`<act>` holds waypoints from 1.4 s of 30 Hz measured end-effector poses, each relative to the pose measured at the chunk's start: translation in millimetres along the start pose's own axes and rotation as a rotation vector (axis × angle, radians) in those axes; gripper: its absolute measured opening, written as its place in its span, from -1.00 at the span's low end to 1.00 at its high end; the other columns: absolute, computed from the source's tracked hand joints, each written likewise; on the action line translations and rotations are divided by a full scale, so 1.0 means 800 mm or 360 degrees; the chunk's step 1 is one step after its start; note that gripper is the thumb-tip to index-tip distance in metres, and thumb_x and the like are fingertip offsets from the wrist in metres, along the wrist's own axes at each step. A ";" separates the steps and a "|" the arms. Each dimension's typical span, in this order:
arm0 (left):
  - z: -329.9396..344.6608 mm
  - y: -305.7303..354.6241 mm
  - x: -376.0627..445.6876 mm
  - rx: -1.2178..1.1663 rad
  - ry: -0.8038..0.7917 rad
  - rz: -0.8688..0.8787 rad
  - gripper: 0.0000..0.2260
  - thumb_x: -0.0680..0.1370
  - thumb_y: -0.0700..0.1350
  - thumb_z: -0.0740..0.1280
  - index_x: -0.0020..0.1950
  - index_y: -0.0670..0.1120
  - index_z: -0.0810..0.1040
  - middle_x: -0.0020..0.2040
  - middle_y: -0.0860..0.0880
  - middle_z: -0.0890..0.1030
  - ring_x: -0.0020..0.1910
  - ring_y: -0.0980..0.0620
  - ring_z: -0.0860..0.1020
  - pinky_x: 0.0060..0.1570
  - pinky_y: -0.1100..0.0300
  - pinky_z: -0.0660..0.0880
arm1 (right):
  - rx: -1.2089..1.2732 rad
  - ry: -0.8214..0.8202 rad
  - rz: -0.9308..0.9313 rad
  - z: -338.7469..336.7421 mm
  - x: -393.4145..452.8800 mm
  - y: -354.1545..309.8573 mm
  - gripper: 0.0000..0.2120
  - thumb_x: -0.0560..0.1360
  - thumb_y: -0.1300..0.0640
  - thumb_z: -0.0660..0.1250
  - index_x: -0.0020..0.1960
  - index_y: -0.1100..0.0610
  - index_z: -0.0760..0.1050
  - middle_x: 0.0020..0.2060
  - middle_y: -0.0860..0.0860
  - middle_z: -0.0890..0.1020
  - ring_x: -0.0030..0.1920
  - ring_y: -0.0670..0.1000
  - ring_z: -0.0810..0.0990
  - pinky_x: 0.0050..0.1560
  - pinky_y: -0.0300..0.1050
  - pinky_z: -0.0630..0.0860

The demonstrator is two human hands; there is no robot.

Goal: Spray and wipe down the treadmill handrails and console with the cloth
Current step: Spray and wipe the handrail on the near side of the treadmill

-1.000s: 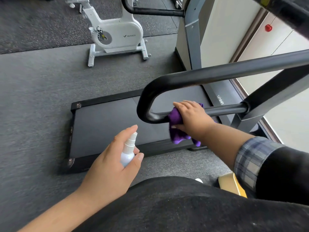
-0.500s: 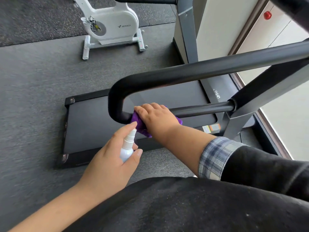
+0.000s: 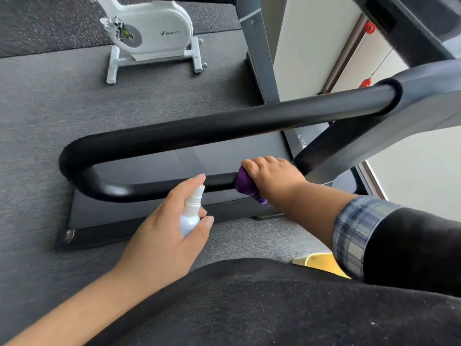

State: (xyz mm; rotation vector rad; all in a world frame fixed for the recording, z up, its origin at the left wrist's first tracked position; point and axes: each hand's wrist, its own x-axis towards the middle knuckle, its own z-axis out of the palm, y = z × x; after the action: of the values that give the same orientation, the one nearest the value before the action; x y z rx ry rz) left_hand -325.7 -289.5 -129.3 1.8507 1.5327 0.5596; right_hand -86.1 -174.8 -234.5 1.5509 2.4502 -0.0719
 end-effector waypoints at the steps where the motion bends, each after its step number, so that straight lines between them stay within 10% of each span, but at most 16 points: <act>1: 0.008 0.007 0.004 -0.0004 0.0005 -0.0002 -0.45 0.50 0.09 0.29 0.21 0.63 0.06 0.03 0.28 0.54 -0.09 0.21 0.54 -0.16 0.33 0.41 | -0.0013 -0.0034 0.0009 0.001 -0.001 0.013 -0.19 0.27 0.03 0.59 0.38 0.05 0.23 0.15 0.00 0.53 0.15 0.11 0.54 0.12 0.04 0.51; 9: 0.036 0.034 0.014 0.0011 0.0094 -0.0079 -0.45 0.50 0.09 0.28 0.24 0.61 0.06 0.01 0.25 0.55 -0.04 0.19 0.53 -0.15 0.41 0.38 | -0.0084 -0.0335 -0.0017 -0.020 0.011 0.045 -0.55 0.40 0.11 0.46 0.19 0.07 0.31 0.06 0.01 0.55 0.08 0.12 0.58 0.15 0.09 0.45; 12: 0.032 0.028 0.005 0.0022 0.0146 -0.0149 -0.45 0.51 0.07 0.29 0.24 0.60 0.07 0.00 0.24 0.55 -0.03 0.20 0.53 -0.15 0.46 0.38 | 0.0041 -0.0285 -0.0032 -0.020 0.012 0.038 -0.56 0.39 0.04 0.47 0.16 0.06 0.34 0.00 0.01 0.55 0.01 0.12 0.56 -0.11 0.02 0.50; 22: -0.019 -0.026 -0.027 0.0073 0.0110 -0.0258 -0.49 0.54 0.07 0.30 0.30 0.52 0.13 0.01 0.23 0.53 0.04 0.20 0.50 0.00 0.29 0.42 | 0.0235 -0.0239 -0.0222 -0.057 0.060 -0.081 -0.57 0.31 -0.03 0.39 0.13 0.01 0.39 -0.07 -0.03 0.59 -0.07 0.10 0.59 -0.09 0.02 0.59; 32: -0.107 -0.112 -0.055 0.0301 0.0009 -0.0088 -0.44 0.52 0.09 0.34 0.31 0.53 0.11 0.06 0.31 0.49 0.09 0.33 0.47 0.07 0.44 0.38 | 0.0570 0.0049 -0.0522 -0.099 0.119 -0.261 -0.45 0.47 -0.04 0.30 0.41 0.07 0.30 0.29 0.03 0.49 0.28 0.10 0.47 0.21 0.02 0.47; 42: -0.112 -0.120 -0.011 0.0312 -0.0175 0.0121 -0.41 0.50 0.07 0.37 0.30 0.49 0.07 0.04 0.39 0.43 0.04 0.51 0.41 -0.04 0.63 0.28 | 0.0524 0.0044 -0.0356 -0.096 0.115 -0.259 -0.56 0.47 -0.10 0.30 0.28 0.05 0.35 0.17 0.03 0.55 0.17 0.11 0.55 0.13 0.04 0.49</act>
State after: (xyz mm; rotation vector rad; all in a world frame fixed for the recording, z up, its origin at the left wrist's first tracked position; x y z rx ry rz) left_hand -455.9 -269.4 -135.6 2.0590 1.4934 0.3452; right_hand -322.5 -170.6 -198.8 1.3899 2.7313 -0.5202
